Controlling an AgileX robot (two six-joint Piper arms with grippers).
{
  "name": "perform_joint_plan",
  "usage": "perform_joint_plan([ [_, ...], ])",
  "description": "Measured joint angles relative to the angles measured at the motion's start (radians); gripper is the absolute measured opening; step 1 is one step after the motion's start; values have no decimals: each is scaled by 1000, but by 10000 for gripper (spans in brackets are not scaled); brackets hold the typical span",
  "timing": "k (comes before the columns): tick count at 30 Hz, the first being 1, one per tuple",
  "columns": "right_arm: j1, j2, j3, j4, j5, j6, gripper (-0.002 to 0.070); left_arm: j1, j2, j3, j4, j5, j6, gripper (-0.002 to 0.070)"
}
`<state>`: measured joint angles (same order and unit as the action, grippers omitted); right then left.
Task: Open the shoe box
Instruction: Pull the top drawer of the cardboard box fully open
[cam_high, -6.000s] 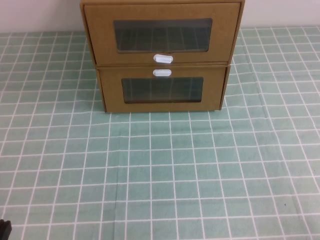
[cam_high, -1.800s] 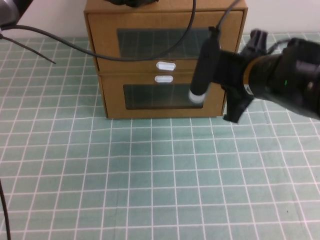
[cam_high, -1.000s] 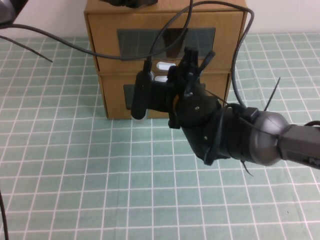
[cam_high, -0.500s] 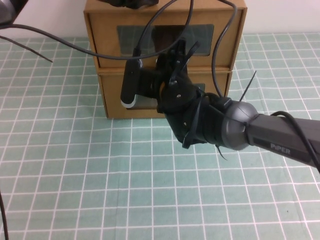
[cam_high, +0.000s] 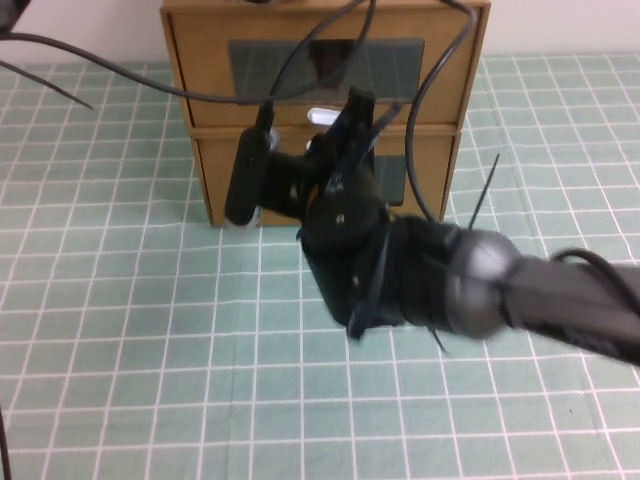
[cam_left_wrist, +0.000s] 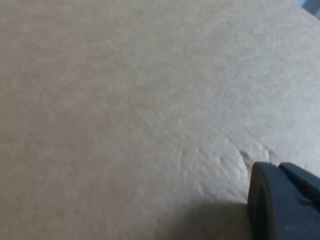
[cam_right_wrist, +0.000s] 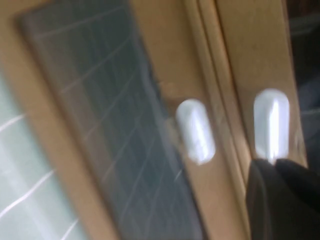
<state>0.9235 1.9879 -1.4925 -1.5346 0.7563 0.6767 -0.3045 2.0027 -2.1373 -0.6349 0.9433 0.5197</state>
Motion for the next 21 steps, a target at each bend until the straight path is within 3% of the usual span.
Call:
perform_joint_plan([
  [8,136,-150,218,66,73,30,-12,46,0,0,-52,22,0,-5],
  [15,75,-122,175,-91,37,139,1,46,0,0,-59,33,4,-5],
  [17,38,-100,126,-102,25,142,38,46,0,0,-59,33,6,-5],
  [21,-32,-42,34,-108,2,146,186,46,0,0,-59,35,10,-5],
])
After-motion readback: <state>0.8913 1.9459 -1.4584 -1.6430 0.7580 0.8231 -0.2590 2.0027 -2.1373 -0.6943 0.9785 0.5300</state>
